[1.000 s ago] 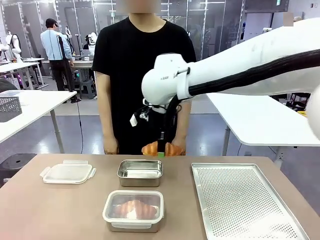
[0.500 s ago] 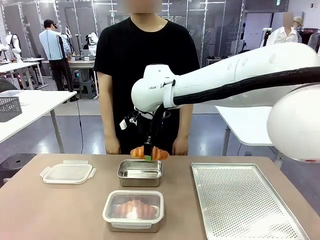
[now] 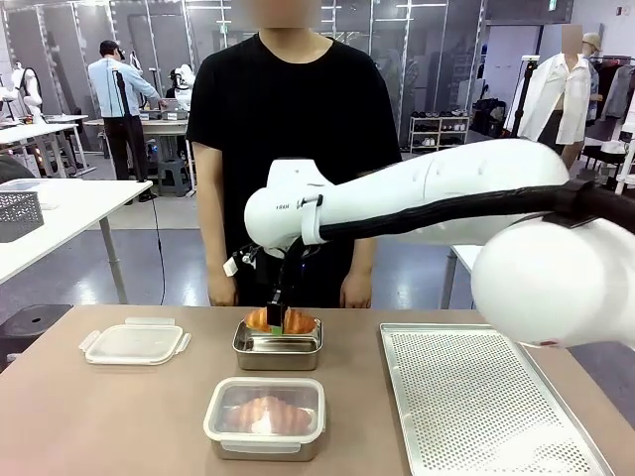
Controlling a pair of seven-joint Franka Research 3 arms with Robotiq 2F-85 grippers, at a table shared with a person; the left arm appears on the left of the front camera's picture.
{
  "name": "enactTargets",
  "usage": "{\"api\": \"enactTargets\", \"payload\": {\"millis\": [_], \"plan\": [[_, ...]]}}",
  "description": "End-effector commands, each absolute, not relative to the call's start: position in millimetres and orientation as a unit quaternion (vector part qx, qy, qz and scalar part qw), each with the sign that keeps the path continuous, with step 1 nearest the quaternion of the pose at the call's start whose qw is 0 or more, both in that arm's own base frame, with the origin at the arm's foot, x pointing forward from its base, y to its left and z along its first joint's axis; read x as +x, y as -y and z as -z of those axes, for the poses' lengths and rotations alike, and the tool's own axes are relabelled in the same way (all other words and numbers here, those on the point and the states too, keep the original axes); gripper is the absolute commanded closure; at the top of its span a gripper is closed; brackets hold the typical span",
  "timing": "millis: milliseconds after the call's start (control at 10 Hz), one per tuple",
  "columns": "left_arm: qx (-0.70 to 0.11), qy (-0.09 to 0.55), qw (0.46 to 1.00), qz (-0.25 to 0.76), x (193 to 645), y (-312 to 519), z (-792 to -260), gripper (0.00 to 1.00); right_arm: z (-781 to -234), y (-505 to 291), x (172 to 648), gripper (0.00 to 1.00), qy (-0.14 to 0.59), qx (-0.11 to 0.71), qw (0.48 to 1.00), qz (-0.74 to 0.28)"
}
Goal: Place the bread into the airtight container.
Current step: Pick up a Butter Roll and place it into an empty Airtight Container.
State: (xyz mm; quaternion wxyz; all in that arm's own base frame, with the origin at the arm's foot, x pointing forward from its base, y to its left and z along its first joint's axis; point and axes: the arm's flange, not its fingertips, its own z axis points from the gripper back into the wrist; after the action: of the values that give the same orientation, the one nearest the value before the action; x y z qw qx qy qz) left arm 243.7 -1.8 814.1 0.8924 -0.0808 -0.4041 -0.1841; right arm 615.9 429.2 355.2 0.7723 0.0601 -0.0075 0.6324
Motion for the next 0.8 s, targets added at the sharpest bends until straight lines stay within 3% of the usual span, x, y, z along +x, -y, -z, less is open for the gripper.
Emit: {"api": "enactTargets", "payload": {"millis": [0, 200, 500, 600, 700], "plan": [[-0.077, 0.405, 0.892, 0.187, 243.3, 1.0, -816.2, 0.0, -358.1, -440.8, 629.9, 0.58, 0.013, 0.028, 0.78, -0.625], [-0.077, 0.405, 0.892, 0.187, 243.3, 1.0, -816.2, 0.0, -352.5, -436.1, 637.0, 0.58, 0.004, 0.031, 0.777, -0.629], [-0.077, 0.405, 0.892, 0.187, 243.3, 1.0, -816.2, 0.0, -353.9, -432.9, 639.5, 0.07, 0.004, 0.031, 0.776, -0.63], [-0.077, 0.405, 0.892, 0.187, 243.3, 1.0, -816.2, 0.0, -354.1, -432.2, 640.2, 0.0, 0.0, 0.033, 0.776, -0.63], [-0.077, 0.405, 0.892, 0.187, 243.3, 1.0, -816.2, 0.0, -354.5, -431.7, 640.5, 0.08, -0.001, 0.036, 0.776, -0.629]]}}
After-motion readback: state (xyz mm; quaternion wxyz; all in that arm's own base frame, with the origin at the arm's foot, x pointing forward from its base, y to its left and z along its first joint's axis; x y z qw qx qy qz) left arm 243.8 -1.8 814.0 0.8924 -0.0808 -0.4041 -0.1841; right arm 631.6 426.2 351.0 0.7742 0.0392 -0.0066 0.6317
